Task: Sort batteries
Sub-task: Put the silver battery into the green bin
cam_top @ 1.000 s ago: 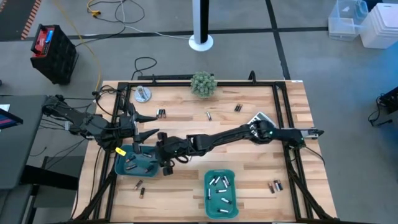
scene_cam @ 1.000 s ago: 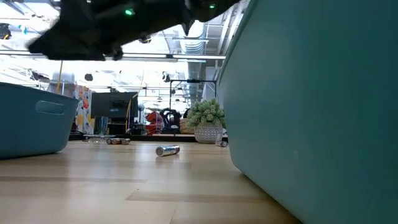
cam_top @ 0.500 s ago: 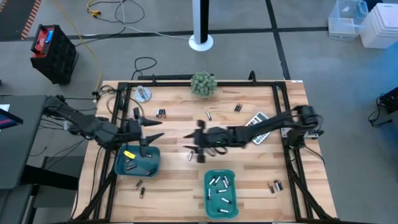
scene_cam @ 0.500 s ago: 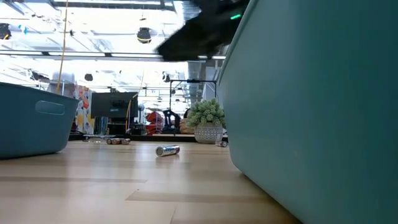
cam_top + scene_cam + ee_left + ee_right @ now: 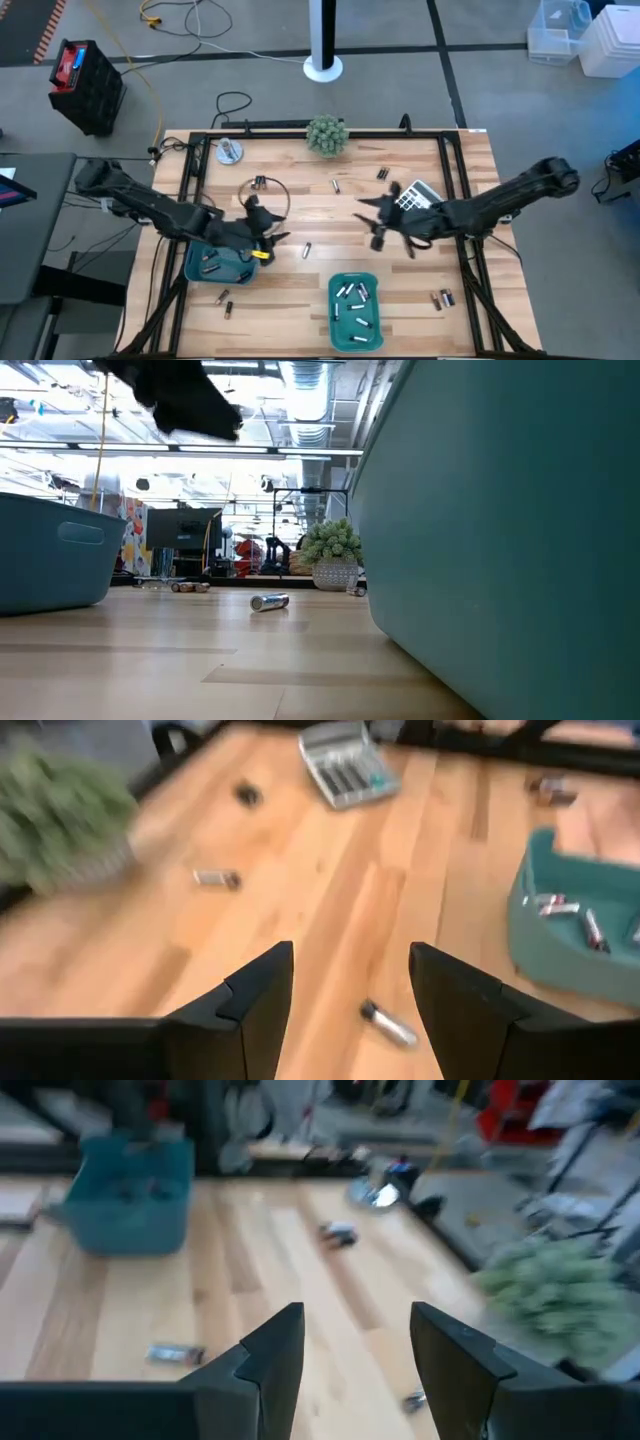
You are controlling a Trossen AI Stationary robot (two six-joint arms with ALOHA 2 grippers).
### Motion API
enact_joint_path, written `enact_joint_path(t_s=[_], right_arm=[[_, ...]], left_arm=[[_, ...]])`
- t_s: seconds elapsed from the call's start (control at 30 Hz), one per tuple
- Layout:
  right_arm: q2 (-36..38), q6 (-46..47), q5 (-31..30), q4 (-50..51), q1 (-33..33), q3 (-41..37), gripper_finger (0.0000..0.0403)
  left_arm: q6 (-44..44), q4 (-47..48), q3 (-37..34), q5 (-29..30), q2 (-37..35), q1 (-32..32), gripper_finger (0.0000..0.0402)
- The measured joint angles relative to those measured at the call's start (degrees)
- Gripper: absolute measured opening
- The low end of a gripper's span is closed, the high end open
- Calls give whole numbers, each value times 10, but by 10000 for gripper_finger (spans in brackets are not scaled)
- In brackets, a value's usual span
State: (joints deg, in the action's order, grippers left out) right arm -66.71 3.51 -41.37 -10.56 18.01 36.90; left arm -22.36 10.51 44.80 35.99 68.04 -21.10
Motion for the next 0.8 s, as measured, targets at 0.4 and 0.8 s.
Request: enact_joint_path(t_s=[0.4, 0.8], right_arm=[[108, 1, -102, 4, 49, -63, 197], [100, -1, -102, 3, 48, -63, 197]], left_arm=[[-93, -102, 0, -68, 184, 36, 196], [-125, -107, 53, -91, 313, 41, 196]])
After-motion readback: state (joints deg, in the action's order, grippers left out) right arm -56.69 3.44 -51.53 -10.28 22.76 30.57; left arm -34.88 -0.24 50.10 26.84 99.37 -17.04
